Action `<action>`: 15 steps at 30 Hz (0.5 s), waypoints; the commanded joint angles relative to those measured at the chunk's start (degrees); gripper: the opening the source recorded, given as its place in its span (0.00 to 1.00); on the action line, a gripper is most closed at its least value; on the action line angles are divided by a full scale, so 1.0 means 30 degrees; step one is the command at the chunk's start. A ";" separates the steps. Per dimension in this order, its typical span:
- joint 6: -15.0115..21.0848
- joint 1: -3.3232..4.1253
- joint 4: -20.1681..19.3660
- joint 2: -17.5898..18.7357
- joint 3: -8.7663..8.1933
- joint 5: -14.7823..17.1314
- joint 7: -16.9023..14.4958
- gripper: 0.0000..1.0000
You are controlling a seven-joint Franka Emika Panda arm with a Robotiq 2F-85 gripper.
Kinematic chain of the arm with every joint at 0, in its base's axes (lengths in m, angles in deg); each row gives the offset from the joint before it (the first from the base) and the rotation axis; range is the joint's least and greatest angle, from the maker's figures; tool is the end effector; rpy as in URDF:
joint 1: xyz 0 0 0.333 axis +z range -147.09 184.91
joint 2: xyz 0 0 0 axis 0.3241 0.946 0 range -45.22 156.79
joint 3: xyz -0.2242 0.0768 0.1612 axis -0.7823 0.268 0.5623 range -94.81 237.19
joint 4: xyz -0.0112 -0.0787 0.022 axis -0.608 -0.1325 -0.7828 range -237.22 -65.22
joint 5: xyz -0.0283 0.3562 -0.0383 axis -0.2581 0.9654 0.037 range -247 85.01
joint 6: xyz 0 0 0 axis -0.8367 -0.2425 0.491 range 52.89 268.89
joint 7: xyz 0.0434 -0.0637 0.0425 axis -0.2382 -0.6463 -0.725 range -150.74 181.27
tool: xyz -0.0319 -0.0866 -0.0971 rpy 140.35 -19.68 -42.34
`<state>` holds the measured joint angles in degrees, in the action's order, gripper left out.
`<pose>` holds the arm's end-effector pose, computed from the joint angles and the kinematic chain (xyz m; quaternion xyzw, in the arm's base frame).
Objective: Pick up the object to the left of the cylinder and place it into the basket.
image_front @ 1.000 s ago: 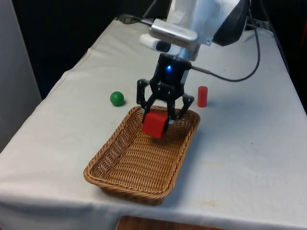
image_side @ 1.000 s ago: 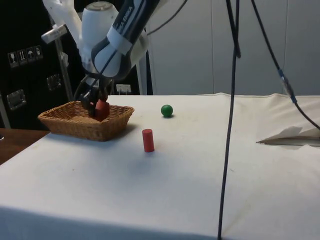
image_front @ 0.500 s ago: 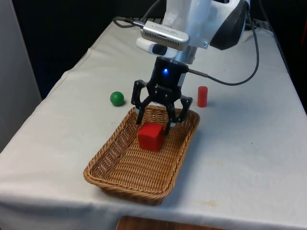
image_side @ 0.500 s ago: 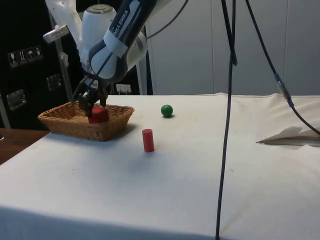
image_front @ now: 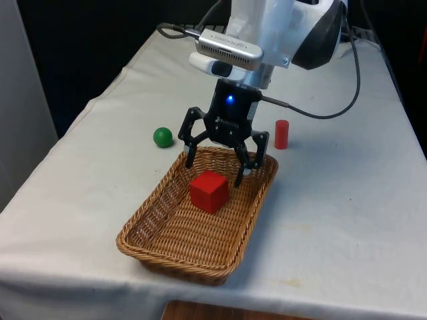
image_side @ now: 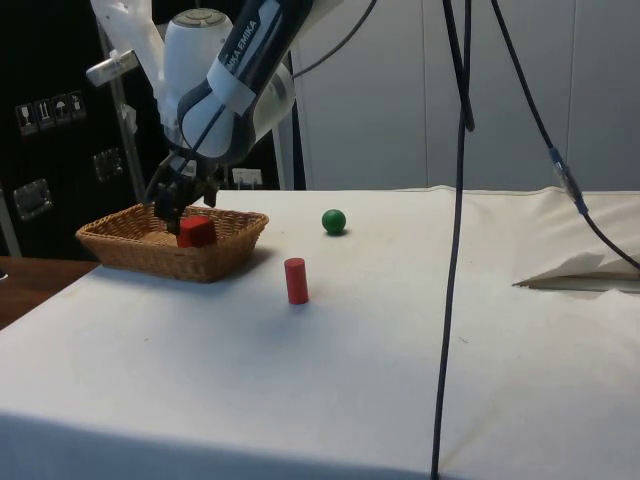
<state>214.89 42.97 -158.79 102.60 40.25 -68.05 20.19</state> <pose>0.6735 -0.0451 0.1944 0.9675 -0.0886 0.2039 0.1204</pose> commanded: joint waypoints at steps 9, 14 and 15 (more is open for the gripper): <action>0.0000 -0.0038 -0.0115 -0.0497 -0.0019 0.0286 -0.0095 1.00; -0.0115 -0.0019 -0.0344 -0.1070 -0.0095 0.0363 -0.0076 1.00; -0.0153 -0.0019 -0.0382 -0.1184 -0.0095 0.0382 -0.0076 1.00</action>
<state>214.55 43.09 -159.60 99.56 39.68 -67.13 20.25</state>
